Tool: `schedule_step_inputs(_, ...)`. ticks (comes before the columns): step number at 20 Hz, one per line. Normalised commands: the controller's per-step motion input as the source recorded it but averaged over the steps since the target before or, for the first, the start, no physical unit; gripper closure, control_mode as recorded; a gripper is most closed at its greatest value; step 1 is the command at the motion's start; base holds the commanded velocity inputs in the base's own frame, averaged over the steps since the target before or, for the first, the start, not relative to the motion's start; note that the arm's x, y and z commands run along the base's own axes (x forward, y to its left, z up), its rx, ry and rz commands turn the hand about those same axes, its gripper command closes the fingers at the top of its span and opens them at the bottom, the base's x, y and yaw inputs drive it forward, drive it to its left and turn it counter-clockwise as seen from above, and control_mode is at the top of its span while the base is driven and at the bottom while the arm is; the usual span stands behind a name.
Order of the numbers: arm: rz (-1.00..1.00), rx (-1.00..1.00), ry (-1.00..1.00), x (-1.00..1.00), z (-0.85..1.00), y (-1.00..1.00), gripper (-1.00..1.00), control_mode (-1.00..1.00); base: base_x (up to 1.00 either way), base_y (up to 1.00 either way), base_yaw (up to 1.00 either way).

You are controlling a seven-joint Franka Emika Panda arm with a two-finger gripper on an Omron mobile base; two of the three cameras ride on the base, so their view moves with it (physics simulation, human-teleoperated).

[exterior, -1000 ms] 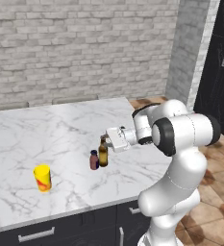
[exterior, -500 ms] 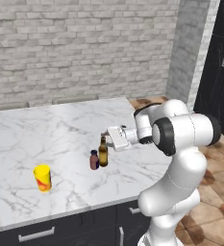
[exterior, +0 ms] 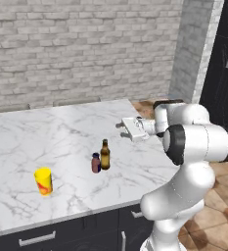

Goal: Place the drinks on the dining counter in a tight cluster.

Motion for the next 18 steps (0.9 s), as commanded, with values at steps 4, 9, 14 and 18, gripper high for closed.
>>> schedule_step_inputs(4, 0.00, -0.06, 0.06, -0.09, 0.73, -0.58, -1.00, -1.00, 0.00, 0.00, 0.00)
schedule_step_inputs(9, -0.05, -0.23, 0.05, -0.12, 0.70, -0.22, -1.00, -1.00, 0.00, 0.00, 0.00)
schedule_step_inputs(14, -0.12, -0.32, 0.08, -0.10, 0.50, -0.07, -1.00, -1.00, 0.00, 0.00, 0.00)
schedule_step_inputs(18, -0.17, -0.35, 0.04, -0.15, 0.07, -0.11, -1.00, -1.00, 0.00, 0.00, 0.00)
